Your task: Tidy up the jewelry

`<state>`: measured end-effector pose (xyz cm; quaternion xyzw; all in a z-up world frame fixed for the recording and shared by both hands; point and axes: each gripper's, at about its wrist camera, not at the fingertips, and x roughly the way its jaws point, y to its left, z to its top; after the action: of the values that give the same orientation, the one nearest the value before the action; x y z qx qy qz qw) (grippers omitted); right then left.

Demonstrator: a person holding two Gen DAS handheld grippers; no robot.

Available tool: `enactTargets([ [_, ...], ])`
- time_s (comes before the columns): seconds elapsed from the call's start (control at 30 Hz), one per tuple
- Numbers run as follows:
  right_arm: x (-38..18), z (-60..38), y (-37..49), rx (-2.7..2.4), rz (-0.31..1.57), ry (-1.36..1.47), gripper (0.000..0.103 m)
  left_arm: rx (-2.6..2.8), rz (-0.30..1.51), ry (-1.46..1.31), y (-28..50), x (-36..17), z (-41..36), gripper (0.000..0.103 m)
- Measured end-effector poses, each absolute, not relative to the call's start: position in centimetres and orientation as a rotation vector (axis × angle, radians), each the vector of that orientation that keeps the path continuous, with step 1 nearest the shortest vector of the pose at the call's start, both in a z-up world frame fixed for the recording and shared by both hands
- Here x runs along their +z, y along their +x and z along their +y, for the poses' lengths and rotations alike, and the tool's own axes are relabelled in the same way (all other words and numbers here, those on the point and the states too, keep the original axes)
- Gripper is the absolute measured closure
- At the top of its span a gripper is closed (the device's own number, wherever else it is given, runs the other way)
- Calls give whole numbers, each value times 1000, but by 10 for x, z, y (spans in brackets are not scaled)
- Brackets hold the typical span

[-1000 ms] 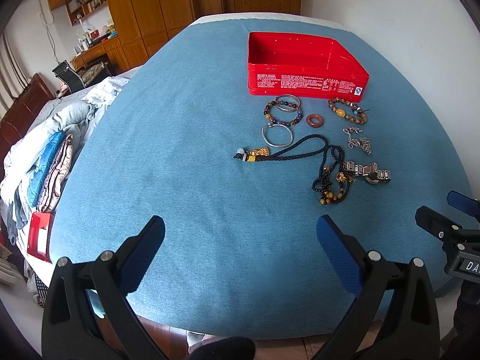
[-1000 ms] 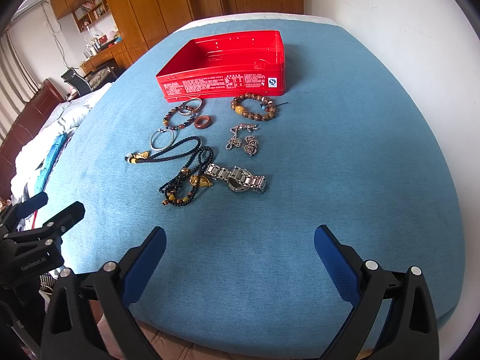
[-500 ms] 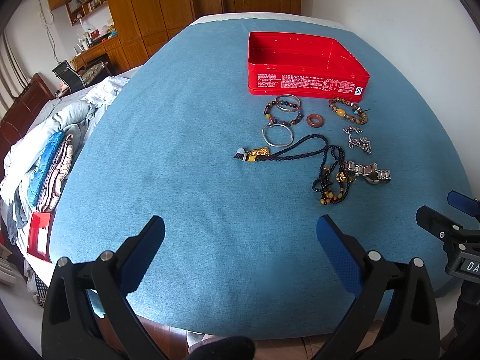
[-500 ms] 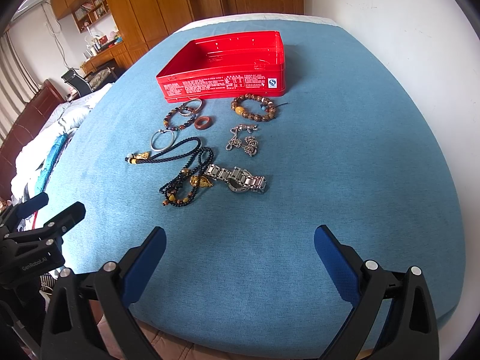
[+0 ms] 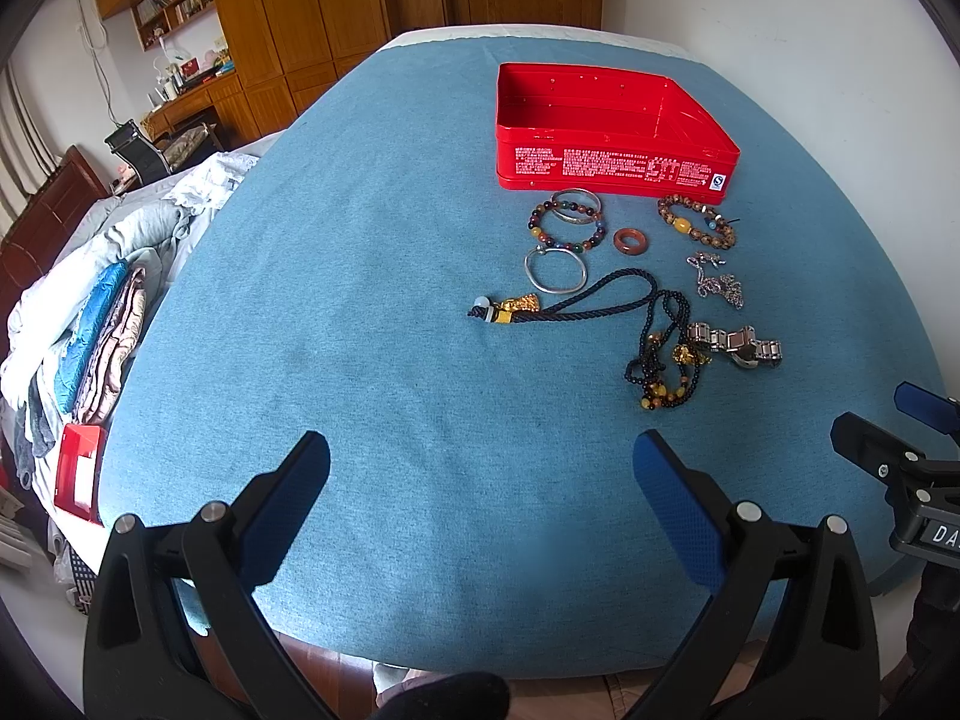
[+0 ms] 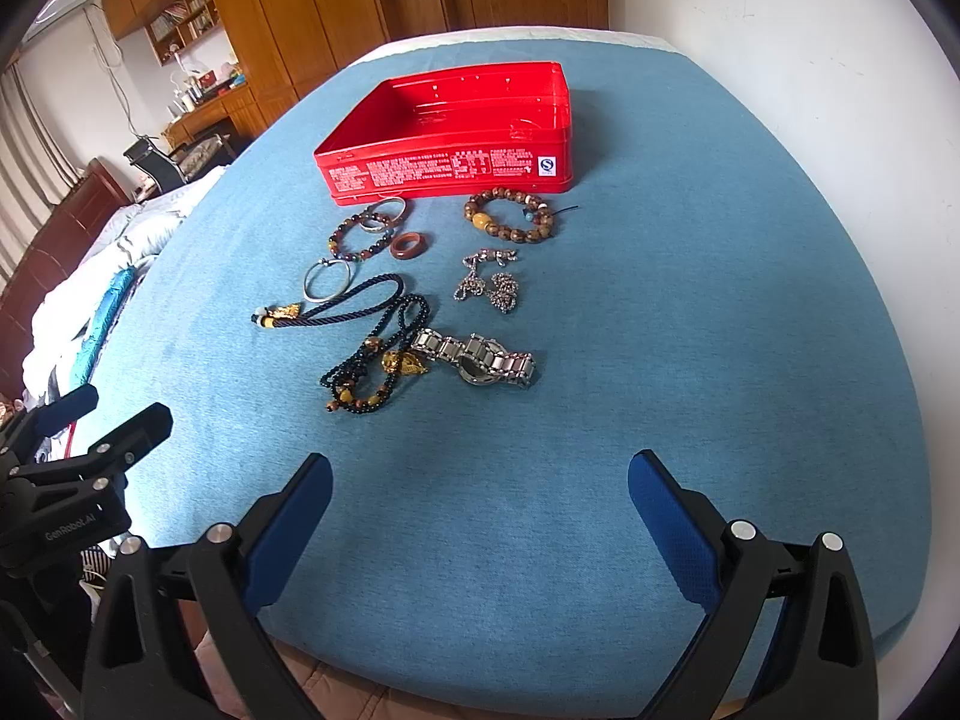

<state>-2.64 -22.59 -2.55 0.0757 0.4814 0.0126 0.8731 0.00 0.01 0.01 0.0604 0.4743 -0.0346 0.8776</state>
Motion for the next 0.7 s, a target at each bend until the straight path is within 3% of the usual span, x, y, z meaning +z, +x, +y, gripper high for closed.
enactTargets([
  [0.7,-25,-223,-26,28,1005,158,4,-73,991,125,0,0,0,3],
])
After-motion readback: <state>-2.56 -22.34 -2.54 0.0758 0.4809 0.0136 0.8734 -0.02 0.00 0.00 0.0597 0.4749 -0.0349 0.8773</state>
